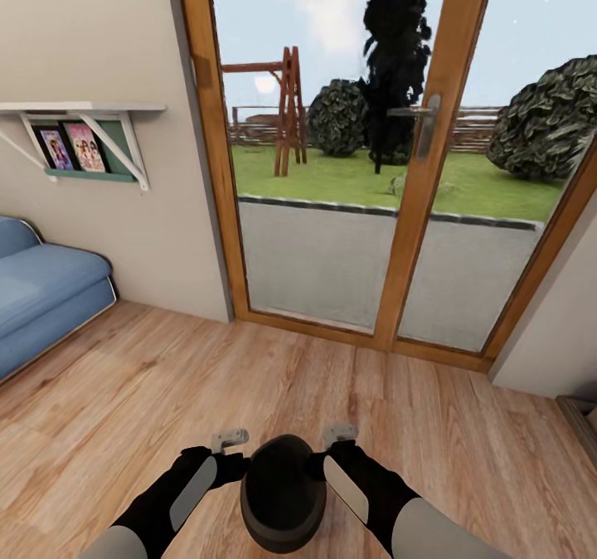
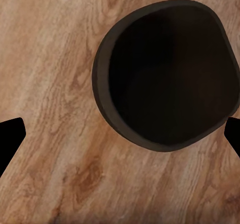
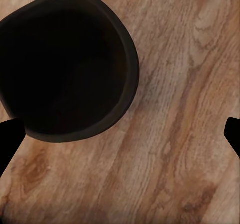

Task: Place each of the two pumpkins and all three candles from the living room inside a cabinet in the living room (use any cabinet), then make sure every cabinet is closed, and position the cauldron so it is next to a table in the living room.

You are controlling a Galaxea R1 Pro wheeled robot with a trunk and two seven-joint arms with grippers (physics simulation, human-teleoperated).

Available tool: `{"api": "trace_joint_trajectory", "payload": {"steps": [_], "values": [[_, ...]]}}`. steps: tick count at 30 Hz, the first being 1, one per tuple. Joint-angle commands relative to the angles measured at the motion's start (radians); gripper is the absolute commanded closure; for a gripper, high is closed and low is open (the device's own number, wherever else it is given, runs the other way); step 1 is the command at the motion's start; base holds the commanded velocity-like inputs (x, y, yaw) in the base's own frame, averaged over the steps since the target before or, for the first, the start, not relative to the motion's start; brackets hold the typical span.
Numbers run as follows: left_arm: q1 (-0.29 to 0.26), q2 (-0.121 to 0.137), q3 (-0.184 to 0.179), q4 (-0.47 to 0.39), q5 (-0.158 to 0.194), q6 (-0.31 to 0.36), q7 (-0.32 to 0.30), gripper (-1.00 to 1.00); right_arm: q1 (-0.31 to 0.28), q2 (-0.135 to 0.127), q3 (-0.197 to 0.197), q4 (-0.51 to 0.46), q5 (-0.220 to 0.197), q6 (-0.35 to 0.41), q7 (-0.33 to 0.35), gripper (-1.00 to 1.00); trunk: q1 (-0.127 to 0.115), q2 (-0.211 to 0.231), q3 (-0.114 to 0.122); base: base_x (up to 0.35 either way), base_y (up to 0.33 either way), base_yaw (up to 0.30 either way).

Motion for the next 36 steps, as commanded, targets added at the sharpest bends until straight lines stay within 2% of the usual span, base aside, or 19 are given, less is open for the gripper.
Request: {"api": "trace_joint_trajectory", "payload": {"steps": [1, 34, 36], "values": [[-0.001, 0.001, -0.006, -0.002, 0.011, 0.002, 0.009, -1.0, -0.001, -0.001, 0.007, -0.001, -0.01, 0.001, -0.01, -1.0, 0.004, -0.008, -0.004, 0.0, 0.0, 0.0], [-0.001, 0.0, -0.012, -0.002, 0.012, 0.001, 0.005, -1.0, -0.001, -0.002, 0.006, 0.002, -0.021, -0.015, 0.003, -1.0, 0.13, -0.239, -0.108, 0.0, 0.0, 0.0], [-0.001, 0.001, -0.013, -0.001, 0.012, 0.001, -0.022, -1.0, -0.001, -0.002, 0.006, 0.002, -0.021, -0.016, 0.008, -1.0, 0.138, -0.253, -0.114, 0.0, 0.0, 0.0]]}}
